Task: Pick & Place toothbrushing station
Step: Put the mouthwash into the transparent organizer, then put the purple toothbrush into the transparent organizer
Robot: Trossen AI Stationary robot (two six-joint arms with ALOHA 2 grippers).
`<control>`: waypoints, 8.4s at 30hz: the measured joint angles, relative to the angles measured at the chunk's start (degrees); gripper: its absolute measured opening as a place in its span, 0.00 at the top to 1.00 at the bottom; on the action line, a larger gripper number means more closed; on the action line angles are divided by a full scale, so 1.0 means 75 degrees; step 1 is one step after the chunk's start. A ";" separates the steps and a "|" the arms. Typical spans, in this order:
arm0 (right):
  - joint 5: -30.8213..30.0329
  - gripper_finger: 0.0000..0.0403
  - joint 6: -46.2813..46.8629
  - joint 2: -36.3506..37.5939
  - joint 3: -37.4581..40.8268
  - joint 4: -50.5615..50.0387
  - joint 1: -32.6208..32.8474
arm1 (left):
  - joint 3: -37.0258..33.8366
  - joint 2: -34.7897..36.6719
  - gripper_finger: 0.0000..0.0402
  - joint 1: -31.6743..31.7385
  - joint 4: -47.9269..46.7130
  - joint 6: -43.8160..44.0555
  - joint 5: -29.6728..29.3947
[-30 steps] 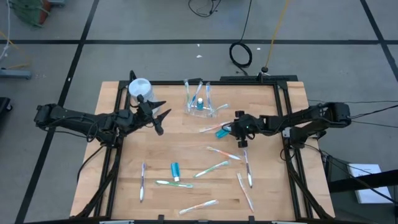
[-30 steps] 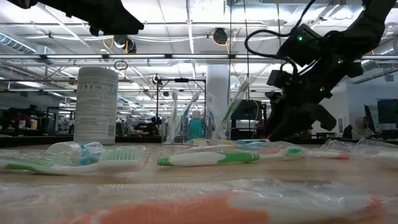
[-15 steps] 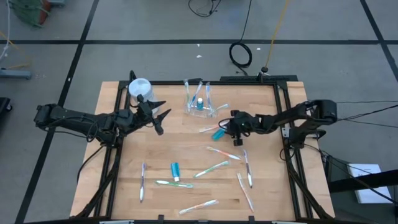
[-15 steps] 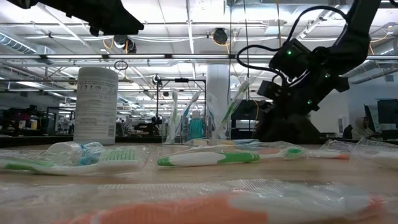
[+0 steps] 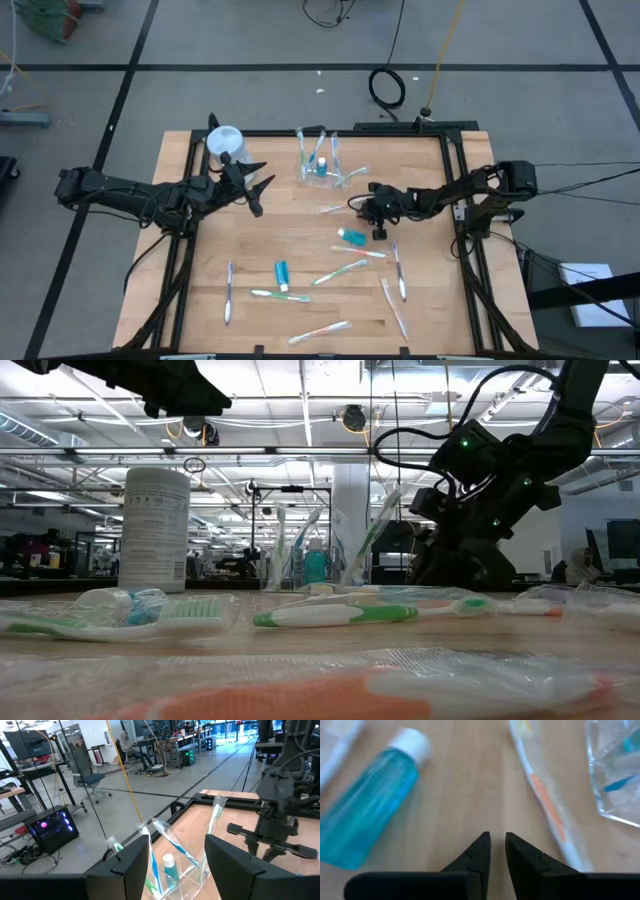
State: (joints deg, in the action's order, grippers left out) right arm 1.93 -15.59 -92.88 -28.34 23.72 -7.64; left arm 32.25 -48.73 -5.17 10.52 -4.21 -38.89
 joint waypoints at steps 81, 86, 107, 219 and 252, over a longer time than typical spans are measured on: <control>-0.3559 0.62 -0.4441 0.0347 -0.1405 0.2763 0.1944 | 0.0937 -0.4899 0.50 0.0274 0.2766 0.4984 0.2879; -0.3680 0.61 -0.4495 0.0347 -0.1408 0.2726 0.1945 | 0.1148 -0.5232 0.50 0.0271 0.2742 0.5004 0.3010; -0.3662 0.60 -0.4424 0.0350 -0.1408 0.3209 0.1950 | 0.1157 -0.5266 0.68 0.0251 0.3191 0.4174 0.3561; -0.4222 0.48 0.0591 0.0353 -0.1142 0.1372 0.3014 | 0.4324 -0.3244 0.61 -0.1691 -1.0138 0.4593 0.5694; -0.4219 0.48 0.0997 0.0353 -0.1142 0.1335 0.3016 | 0.0028 -0.3323 0.66 -0.2752 -0.6324 1.0498 0.5999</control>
State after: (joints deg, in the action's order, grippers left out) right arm -29.71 -8.12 -90.24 -36.91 33.74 14.98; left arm 32.46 -73.65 -25.81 -36.91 74.52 6.10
